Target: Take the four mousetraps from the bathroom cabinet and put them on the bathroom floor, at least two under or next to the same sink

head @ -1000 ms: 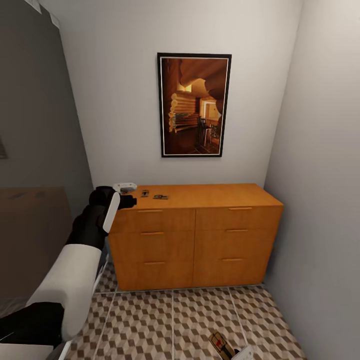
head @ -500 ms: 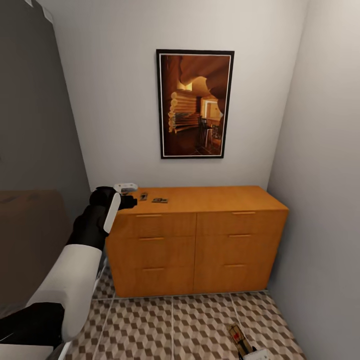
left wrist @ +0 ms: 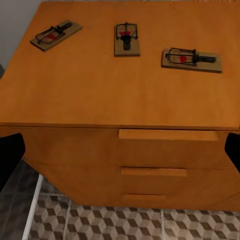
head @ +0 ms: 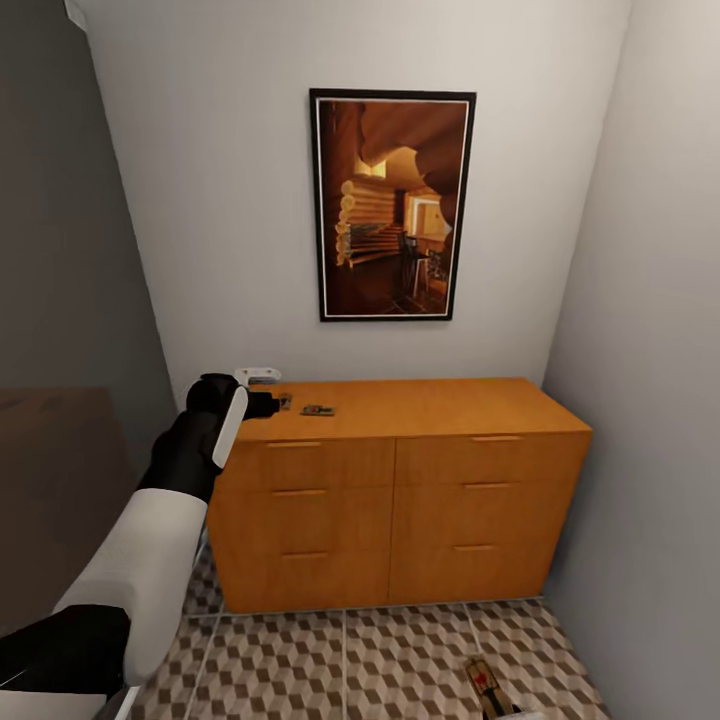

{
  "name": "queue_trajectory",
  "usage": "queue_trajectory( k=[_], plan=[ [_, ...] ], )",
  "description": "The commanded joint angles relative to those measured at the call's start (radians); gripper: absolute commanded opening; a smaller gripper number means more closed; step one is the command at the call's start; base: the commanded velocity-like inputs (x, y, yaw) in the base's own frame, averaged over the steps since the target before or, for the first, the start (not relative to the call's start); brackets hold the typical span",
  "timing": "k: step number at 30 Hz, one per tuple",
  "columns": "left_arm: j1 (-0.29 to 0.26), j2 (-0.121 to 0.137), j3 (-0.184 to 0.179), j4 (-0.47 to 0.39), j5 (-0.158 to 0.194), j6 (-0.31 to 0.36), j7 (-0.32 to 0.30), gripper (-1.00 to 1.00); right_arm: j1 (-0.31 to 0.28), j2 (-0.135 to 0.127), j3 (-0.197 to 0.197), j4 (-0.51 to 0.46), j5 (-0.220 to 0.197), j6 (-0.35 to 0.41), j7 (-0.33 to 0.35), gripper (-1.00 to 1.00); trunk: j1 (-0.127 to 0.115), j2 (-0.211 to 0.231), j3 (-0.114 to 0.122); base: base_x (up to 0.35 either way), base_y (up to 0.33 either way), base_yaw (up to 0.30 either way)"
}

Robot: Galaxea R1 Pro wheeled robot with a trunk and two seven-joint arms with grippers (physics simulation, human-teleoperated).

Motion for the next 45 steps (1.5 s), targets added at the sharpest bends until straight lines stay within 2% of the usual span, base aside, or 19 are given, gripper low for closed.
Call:
queue_trajectory(
  k=[1,3,6,16,30,45],
  plan=[
    [0.000,0.000,0.000,0.001,0.000,0.000,0.000,1.00,0.000,0.007,-0.001,0.000,-0.001,0.011,-0.002,-1.00,0.000,0.000,0.000,0.204,0.000,0.000],
    [0.000,0.000,0.000,0.003,0.000,0.000,0.000,1.00,0.000,0.022,-0.001,0.000,-0.001,0.043,0.001,-1.00,0.000,0.000,0.000,0.204,0.000,0.000],
    [0.000,0.000,0.000,0.003,0.000,0.000,0.000,1.00,0.000,0.026,0.000,0.000,-0.001,0.052,0.008,-1.00,0.000,0.000,0.000,0.205,0.000,0.000],
    [0.000,0.000,0.000,0.005,0.001,0.000,0.000,1.00,0.000,0.027,0.000,0.000,0.000,0.056,0.029,-1.00,0.000,0.000,0.000,0.179,0.000,0.000],
    [0.000,0.000,0.000,0.065,0.004,0.000,-0.005,1.00,0.000,0.027,0.000,0.000,0.001,0.058,0.031,-1.00,0.000,0.000,0.000,0.012,0.000,0.000],
    [0.000,0.000,0.000,0.073,0.006,0.000,-0.006,1.00,0.000,0.027,0.000,0.000,0.001,0.058,0.031,-1.00,0.000,0.000,0.000,0.079,0.000,0.000]
  ],
)
